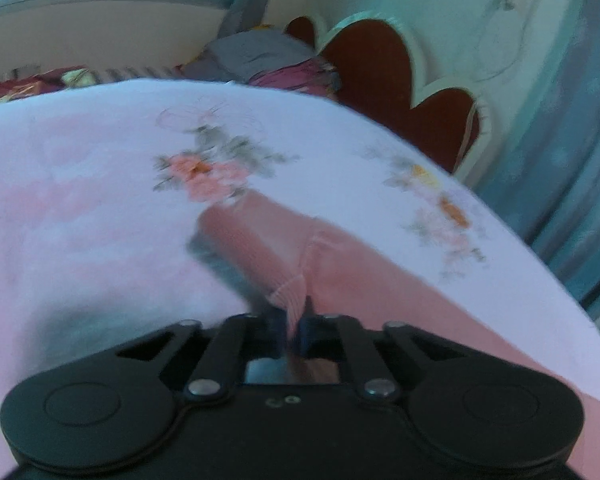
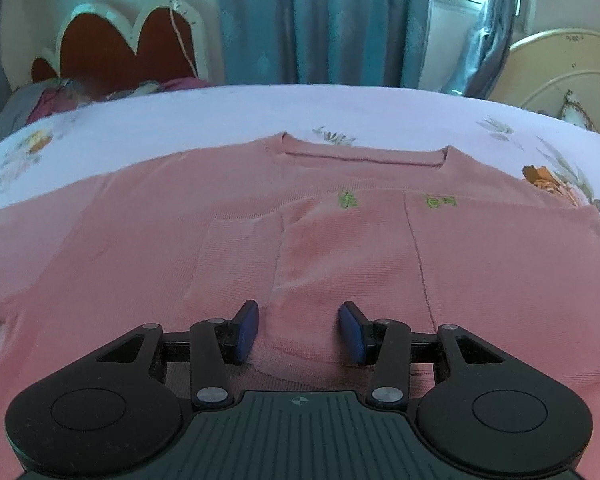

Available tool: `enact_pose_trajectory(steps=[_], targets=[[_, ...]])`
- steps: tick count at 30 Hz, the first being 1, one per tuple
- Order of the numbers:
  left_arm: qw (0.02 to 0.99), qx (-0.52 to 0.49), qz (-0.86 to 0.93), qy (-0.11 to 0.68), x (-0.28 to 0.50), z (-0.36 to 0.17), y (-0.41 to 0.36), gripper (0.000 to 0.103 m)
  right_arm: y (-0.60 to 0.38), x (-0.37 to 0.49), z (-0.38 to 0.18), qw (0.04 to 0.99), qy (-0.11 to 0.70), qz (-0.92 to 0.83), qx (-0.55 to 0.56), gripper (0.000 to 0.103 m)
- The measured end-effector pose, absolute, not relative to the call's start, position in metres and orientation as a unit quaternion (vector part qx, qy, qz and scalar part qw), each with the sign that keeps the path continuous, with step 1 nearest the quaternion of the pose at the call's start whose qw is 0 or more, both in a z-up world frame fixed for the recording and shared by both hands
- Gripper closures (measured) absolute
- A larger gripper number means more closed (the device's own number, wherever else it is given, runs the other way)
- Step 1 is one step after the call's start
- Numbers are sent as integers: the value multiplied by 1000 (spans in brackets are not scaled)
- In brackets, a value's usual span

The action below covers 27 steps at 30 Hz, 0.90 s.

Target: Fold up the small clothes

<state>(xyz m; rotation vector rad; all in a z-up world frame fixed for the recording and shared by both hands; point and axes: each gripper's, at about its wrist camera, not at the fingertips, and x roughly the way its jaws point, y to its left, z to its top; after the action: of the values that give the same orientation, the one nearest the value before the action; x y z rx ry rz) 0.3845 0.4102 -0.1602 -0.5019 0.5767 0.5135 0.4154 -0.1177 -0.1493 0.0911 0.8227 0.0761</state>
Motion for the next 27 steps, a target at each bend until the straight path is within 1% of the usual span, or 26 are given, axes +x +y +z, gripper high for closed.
enact_pose_trajectory(steps=[4,6,10,14,20,25,27], targets=[[922,-227,189,251,383,-132,378,98,-116,416,-155,914,403,39,27,58],[937,-215,141,238,384,-111,349,98,-123,416,-147,915,398,44,54,58],[957,-188,41,219,389,-79,275,98,-140,409,-134,922,375,40,86,58],[958,-172,-53,221,397,-68,193,98,-160,399,-128,922,374,37,91,58],[945,-139,-168,245,410,-77,69,98,-205,375,-118,925,366,22,96,58],[924,-84,-237,287,410,-111,-21,97,-244,362,-119,923,368,8,110,58],[918,-38,-242,312,409,-129,-50,90,-258,360,-120,920,371,7,122,58]])
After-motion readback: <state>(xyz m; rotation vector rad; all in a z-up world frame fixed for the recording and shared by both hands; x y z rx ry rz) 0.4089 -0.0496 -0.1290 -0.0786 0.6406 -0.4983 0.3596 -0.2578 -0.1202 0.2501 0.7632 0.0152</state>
